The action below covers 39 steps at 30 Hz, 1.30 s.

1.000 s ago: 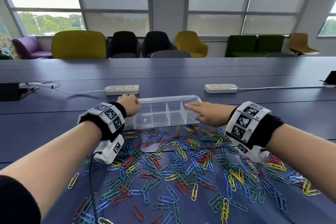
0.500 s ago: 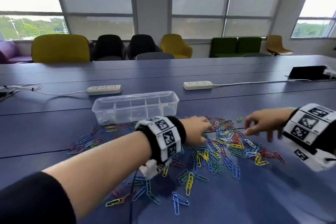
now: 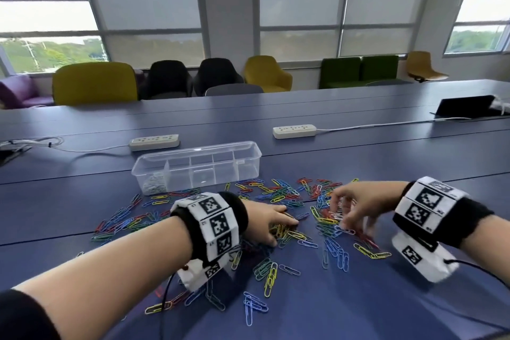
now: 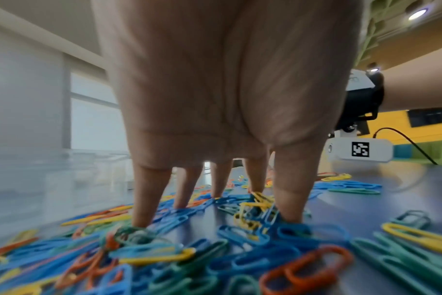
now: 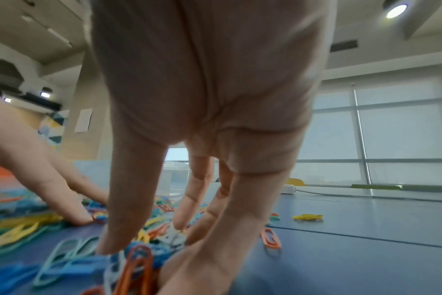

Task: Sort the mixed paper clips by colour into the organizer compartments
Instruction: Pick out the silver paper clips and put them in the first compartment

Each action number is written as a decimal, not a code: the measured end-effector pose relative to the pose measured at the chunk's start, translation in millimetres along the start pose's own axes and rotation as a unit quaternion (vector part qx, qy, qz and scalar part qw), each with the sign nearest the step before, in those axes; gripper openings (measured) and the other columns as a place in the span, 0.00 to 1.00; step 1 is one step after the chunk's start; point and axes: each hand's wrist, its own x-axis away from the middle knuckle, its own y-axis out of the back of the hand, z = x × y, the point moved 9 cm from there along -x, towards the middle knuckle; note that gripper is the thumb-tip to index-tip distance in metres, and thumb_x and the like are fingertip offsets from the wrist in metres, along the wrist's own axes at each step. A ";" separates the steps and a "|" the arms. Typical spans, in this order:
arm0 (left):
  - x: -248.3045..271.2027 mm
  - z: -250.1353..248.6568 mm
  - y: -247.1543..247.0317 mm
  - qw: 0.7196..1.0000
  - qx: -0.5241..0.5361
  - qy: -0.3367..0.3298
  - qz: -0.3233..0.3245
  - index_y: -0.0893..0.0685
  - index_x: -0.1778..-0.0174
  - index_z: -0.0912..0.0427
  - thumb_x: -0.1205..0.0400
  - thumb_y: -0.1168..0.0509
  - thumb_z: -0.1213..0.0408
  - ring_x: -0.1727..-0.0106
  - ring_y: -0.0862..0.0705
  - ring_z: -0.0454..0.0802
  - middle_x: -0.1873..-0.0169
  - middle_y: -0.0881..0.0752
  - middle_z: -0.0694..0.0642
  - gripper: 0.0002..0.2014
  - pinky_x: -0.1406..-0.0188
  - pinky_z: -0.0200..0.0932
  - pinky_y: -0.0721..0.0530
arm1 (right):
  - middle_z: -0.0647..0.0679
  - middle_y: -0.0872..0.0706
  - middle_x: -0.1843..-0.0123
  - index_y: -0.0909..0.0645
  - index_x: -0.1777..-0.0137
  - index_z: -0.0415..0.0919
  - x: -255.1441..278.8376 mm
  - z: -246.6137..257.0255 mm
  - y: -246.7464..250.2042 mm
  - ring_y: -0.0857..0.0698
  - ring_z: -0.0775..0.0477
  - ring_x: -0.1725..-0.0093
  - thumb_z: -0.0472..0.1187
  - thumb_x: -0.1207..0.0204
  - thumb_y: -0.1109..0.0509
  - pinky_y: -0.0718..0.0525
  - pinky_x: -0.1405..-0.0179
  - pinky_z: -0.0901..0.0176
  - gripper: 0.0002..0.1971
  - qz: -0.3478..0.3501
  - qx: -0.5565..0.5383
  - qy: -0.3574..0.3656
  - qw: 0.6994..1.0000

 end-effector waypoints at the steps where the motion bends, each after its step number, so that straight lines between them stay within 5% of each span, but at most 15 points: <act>1: 1.4 3.8 5.6 1.000 -0.005 0.007 -0.020 0.40 0.19 0.46 0.16 0.40 0.61 0.19 0.42 0.54 0.18 0.45 0.53 0.29 0.24 0.48 0.39 | 0.44 0.19 0.59 0.25 0.48 0.41 -0.8 3.2 2.8 0.16 0.50 0.69 0.33 0.30 0.24 0.12 0.70 0.52 0.15 -0.003 -0.017 0.014 1.000; 4: -1.6 -2.5 32.9 0.993 0.003 0.004 -0.119 0.25 0.27 0.56 0.18 0.40 0.67 0.29 0.27 0.56 0.30 0.25 0.58 0.22 0.31 0.46 0.29 | 0.44 0.18 0.60 0.23 0.48 0.41 2.3 6.5 19.3 0.16 0.53 0.72 0.35 0.27 0.26 0.14 0.73 0.60 0.11 -0.037 -0.040 0.036 0.998; 8: -18.0 -34.3 60.6 0.978 0.071 -0.027 -0.192 0.17 0.38 0.61 0.18 0.38 0.65 0.37 0.21 0.54 0.39 0.18 0.58 0.13 0.40 0.41 0.26 | 0.48 0.17 0.60 0.22 0.54 0.44 4.9 -2.9 20.9 0.18 0.56 0.70 0.41 0.27 0.25 0.16 0.71 0.64 0.08 -0.025 0.011 0.002 1.000; 17: -60.6 -59.3 61.9 0.983 0.068 -0.018 -0.170 0.15 0.42 0.65 0.22 0.32 0.65 0.42 0.17 0.59 0.44 0.14 0.62 0.14 0.48 0.45 0.22 | 0.50 0.18 0.64 0.22 0.58 0.44 -3.8 -4.0 -1.0 0.18 0.55 0.69 0.40 0.32 0.21 0.17 0.71 0.66 0.11 0.006 0.064 -0.008 0.998; 21: -60.9 -37.4 53.3 0.983 0.114 0.010 -0.145 0.13 0.46 0.64 0.22 0.30 0.60 0.54 0.17 0.52 0.47 0.12 0.61 0.13 0.59 0.38 0.24 | 0.49 0.16 0.65 0.21 0.63 0.46 -8.4 1.5 -3.1 0.18 0.57 0.71 0.40 0.30 0.23 0.16 0.67 0.64 0.08 -0.002 0.088 0.012 0.996; 26: -44.8 -2.4 50.1 0.957 0.247 0.038 -0.146 0.13 0.54 0.62 0.24 0.27 0.56 0.69 0.23 0.40 0.67 0.16 0.50 0.12 0.66 0.32 0.25 | 0.42 0.15 0.57 0.19 0.63 0.47 -10.4 6.7 -5.7 0.18 0.52 0.65 0.40 0.24 0.28 0.16 0.64 0.65 0.07 0.025 0.088 0.019 0.996; 30: -25.3 16.0 57.9 0.909 0.374 0.024 -0.181 0.21 0.68 0.55 0.22 0.29 0.60 0.65 0.21 0.44 0.64 0.16 0.53 0.10 0.65 0.32 0.24 | 0.46 0.16 0.62 0.23 0.60 0.43 -3.5 22.4 5.5 0.20 0.51 0.64 0.36 0.21 0.33 0.20 0.70 0.68 0.07 0.017 -0.001 0.070 0.997; 32: -17.5 20.8 56.4 0.847 0.497 0.003 -0.188 0.22 0.68 0.58 0.20 0.32 0.67 0.68 0.21 0.46 0.66 0.17 0.57 0.10 0.68 0.33 0.22 | 0.49 0.12 0.63 0.26 0.59 0.39 3.6 32.2 13.9 0.16 0.55 0.66 0.33 0.21 0.34 0.19 0.70 0.66 0.06 0.001 -0.094 0.102 0.990; 35: -13.4 22.2 45.9 0.732 0.662 -0.025 -0.159 0.24 0.65 0.62 0.19 0.35 0.72 0.72 0.17 0.44 0.69 0.17 0.57 0.08 0.72 0.34 0.18 | 0.37 0.11 0.53 0.31 0.59 0.36 13.1 42.4 20.3 0.11 0.50 0.61 0.29 0.21 0.36 0.16 0.68 0.63 0.08 -0.019 -0.221 0.140 0.965; 39: -13.1 23.1 38.2 0.650 0.748 -0.033 -0.131 0.25 0.60 0.62 0.18 0.38 0.74 0.72 0.14 0.46 0.73 0.15 0.56 0.06 0.72 0.34 0.15 | 0.46 0.16 0.69 0.33 0.58 0.37 17.6 40.3 13.7 0.20 0.52 0.75 0.25 0.20 0.42 0.25 0.75 0.62 0.09 -0.047 -0.133 0.132 0.981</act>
